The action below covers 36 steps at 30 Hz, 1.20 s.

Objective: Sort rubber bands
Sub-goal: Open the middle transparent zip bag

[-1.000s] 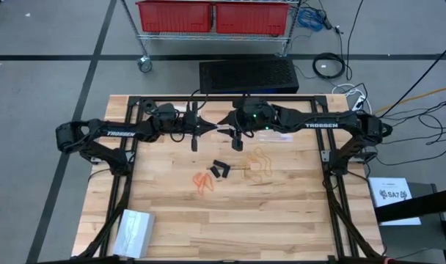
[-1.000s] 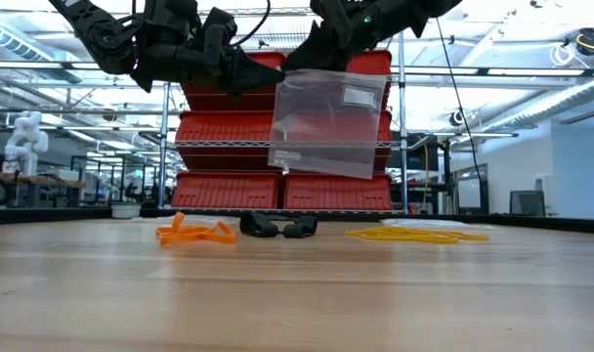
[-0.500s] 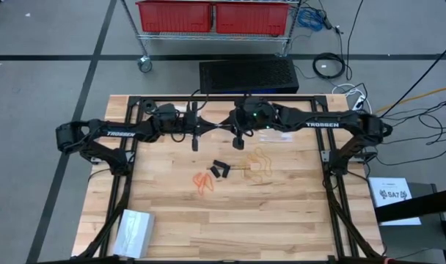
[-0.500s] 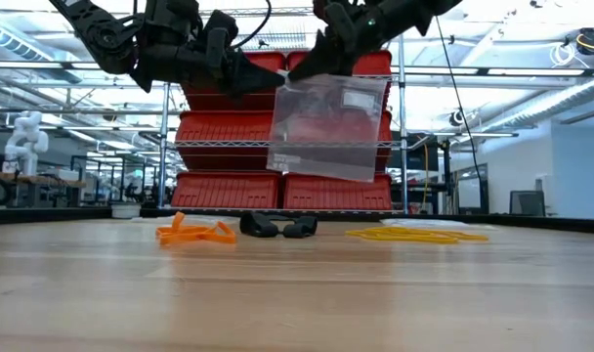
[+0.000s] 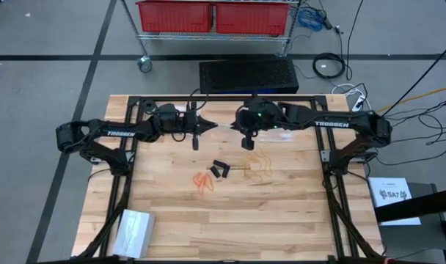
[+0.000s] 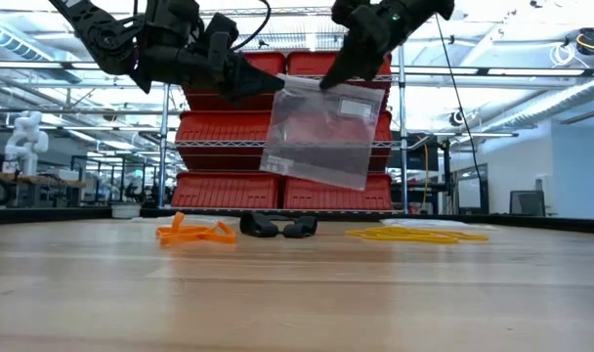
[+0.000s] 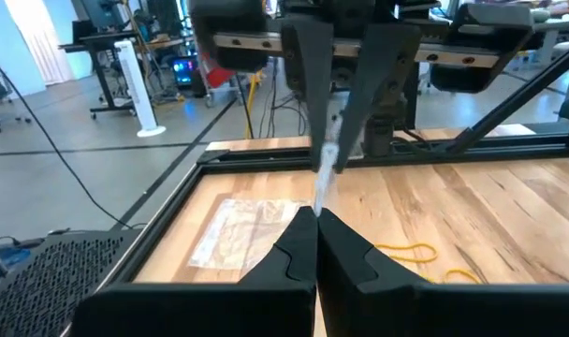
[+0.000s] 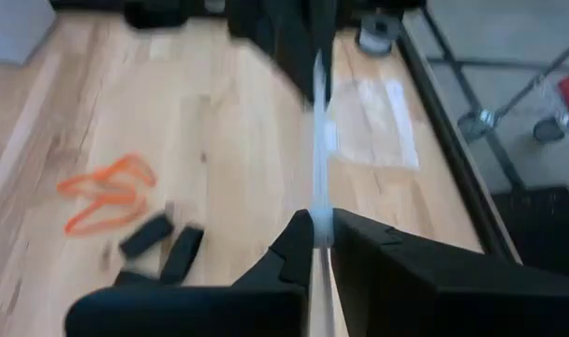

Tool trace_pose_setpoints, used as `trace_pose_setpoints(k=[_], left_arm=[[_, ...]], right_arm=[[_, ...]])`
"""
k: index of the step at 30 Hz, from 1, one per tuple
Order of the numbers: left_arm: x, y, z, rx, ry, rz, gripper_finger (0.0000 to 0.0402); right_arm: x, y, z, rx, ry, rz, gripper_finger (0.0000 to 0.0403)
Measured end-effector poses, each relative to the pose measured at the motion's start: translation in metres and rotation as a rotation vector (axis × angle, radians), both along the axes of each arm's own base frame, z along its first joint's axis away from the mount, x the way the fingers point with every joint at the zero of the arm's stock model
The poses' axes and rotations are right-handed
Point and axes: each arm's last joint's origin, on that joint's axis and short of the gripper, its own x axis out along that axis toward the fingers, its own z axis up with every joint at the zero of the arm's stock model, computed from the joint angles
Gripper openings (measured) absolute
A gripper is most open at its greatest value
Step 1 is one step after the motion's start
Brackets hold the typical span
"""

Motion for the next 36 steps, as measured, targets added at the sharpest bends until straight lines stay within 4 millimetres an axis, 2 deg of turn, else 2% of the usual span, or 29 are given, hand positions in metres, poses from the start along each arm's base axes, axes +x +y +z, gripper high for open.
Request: trace_pose_setpoints(k=[20, 24, 30, 36], left_arm=[[-0.003, 0.006, -0.003, -0.02, 0.026, 0.029, 0.0], [-0.003, 0.006, -0.002, -0.019, 0.024, 0.027, 0.0], [-0.003, 0.006, -0.002, -0.02, 0.025, 0.037, 0.0], [-0.003, 0.006, -0.002, -0.043, 0.022, 0.037, 0.0]], right_arm=[[-0.042, 0.007, 0.003, 0.064, 0.246, -0.16, 0.0009], [-0.047, 0.009, 0.005, 0.076, 0.252, -0.193, 0.0016], [-0.061, 0.011, 0.013, 0.068, 0.259, -0.213, 0.0053], [-0.068, 0.01, 0.039, -0.015, 0.067, -0.267, 0.0111]])
